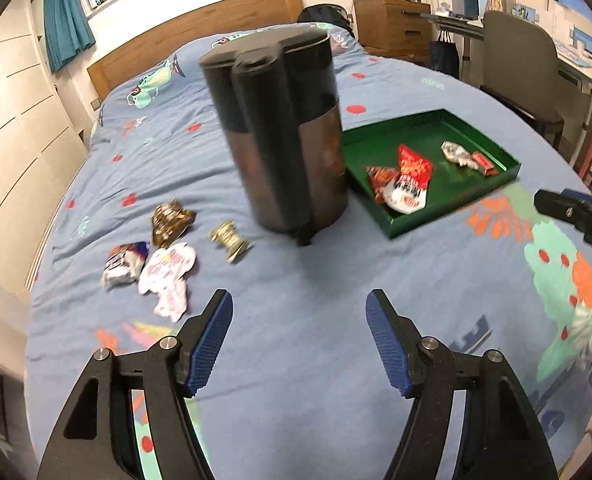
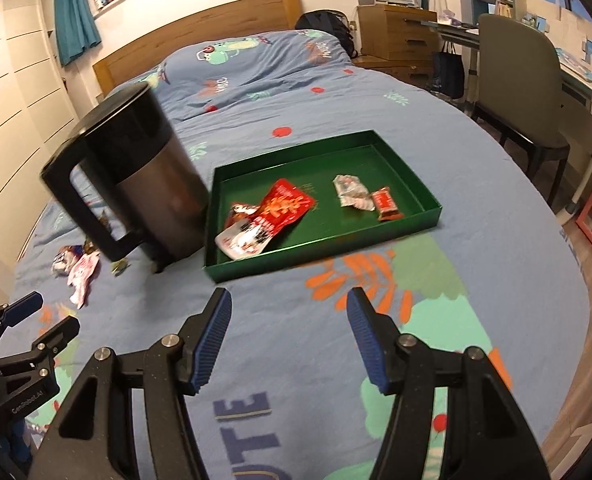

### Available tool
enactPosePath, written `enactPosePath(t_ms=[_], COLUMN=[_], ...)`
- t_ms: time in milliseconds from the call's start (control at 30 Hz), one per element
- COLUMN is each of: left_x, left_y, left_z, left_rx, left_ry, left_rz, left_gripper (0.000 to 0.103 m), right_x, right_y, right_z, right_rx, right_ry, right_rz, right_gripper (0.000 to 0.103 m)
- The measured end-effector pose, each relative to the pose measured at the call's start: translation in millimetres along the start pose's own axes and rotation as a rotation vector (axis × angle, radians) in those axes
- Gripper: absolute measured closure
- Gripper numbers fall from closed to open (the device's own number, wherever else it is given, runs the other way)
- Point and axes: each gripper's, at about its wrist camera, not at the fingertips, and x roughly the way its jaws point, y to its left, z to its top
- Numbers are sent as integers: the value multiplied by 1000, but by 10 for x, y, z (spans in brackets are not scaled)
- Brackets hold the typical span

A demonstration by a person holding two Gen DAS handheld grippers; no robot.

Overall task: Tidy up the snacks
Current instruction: 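Move both open tools back from the tray toward the remaining snacks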

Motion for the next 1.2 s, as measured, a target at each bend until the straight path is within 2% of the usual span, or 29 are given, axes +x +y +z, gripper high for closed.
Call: enactPosePath(t_ms=[400, 533, 667, 967, 1200], left_x=[-92, -89, -94, 31, 129], left_y=[308, 521, 770, 1390, 1813], left_z=[-482, -593, -705, -997, -1151], left_rx=[-24, -60, -90, -208, -330], left_ry=[41, 53, 56, 101, 108], left_rz=[3, 17, 43, 96, 96], left_gripper=[38, 31, 29, 24, 24], right_x=[-107, -97, -50, 124, 299], right_y=[442, 651, 873, 1363, 1747], right_z=[-233, -258, -277, -331, -393], right_rx=[-77, -119, -161, -260, -343], right_ry=[39, 49, 62, 98, 124], right_rz=[30, 37, 52, 89, 127], right_gripper=[0, 0, 0, 0, 0])
